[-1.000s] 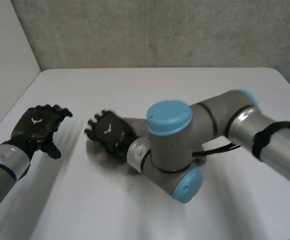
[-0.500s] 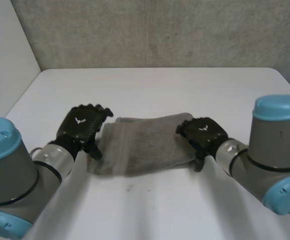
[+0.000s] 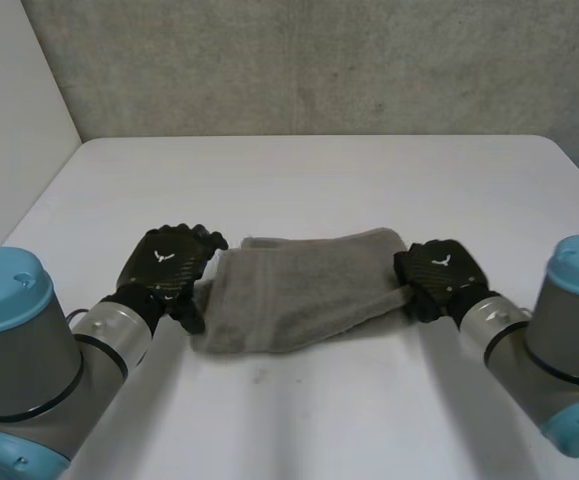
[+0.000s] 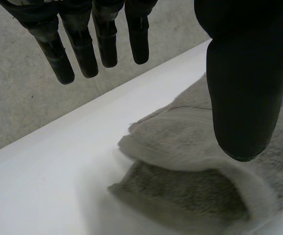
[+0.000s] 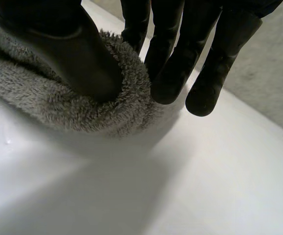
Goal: Fold the towel.
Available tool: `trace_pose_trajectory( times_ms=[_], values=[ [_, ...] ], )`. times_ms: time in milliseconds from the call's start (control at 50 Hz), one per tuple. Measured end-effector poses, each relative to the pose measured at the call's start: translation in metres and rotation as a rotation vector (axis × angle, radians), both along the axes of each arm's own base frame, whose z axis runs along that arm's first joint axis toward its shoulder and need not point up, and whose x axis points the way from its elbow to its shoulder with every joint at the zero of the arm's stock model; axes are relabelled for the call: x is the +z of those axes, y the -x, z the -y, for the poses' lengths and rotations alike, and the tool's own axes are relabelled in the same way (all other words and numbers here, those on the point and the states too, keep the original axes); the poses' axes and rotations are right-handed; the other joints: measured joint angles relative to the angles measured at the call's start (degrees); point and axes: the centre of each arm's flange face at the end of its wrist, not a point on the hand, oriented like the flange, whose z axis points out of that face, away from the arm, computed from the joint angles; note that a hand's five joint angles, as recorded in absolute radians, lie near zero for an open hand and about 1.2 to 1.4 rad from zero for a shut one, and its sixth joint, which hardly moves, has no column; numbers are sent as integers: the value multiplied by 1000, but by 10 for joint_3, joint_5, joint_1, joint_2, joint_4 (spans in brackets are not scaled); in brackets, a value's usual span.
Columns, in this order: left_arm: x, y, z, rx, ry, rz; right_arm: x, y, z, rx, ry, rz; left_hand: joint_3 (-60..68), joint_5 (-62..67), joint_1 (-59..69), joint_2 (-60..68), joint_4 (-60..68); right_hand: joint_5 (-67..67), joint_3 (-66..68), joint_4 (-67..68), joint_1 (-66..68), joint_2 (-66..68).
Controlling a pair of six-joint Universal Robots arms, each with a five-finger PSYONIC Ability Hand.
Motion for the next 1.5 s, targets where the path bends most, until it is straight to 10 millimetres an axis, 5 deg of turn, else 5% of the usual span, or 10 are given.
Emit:
trace_pose_trajectory(
  times_ms=[180, 300, 480, 620, 720, 800, 920, 1040, 1220, 1500],
  values=[
    [14, -1, 1, 5, 40, -18, 48, 12, 0, 20, 179, -128, 0, 0, 0, 0, 0, 0, 0, 0, 3, 0],
    [25, -1, 4, 7, 72, -33, 69, -34, -12, 194, 308, -156, -1, -1, 0, -1, -1, 0, 0, 0, 5, 0],
    [39, 0, 9, 43, 118, -50, 40, -124, -70, 572, 281, -117, -1, -1, 0, -1, -1, 3, 0, 0, 8, 8],
    [49, -3, 16, 86, 152, -62, 6, -148, -100, 710, 165, -144, -1, -1, 0, -1, -1, 0, -4, -4, 8, 8],
    [58, -1, 22, 97, 178, -76, 4, -147, -98, 666, 116, -159, -1, -1, 0, -1, -1, -349, -339, -351, -347, -339],
    [64, 4, 26, 90, 199, -90, 26, -137, -87, 535, 80, -108, -1, 0, 0, -1, -1, -615, -610, -613, -593, -575],
    [71, 26, 28, 47, 205, -131, 69, -98, -49, 263, -23, 113, 0, 3, 0, 1, 0, -625, -626, -621, -614, -579],
    [58, 55, 21, 7, 122, -165, 88, -57, -14, 80, -114, 280, 0, 5, 1, 2, 1, -626, -626, -621, -614, -579],
    [4, 77, 1, 28, -92, -108, 50, -51, 0, 42, -285, 232, 0, 6, 1, 2, 1, -625, -626, -621, -614, -579],
    [-42, 58, -15, 134, -205, 29, -15, -65, -3, 103, -356, 52, -1, 2, 0, 0, -1, -625, -626, -621, -622, -579]
  ],
)
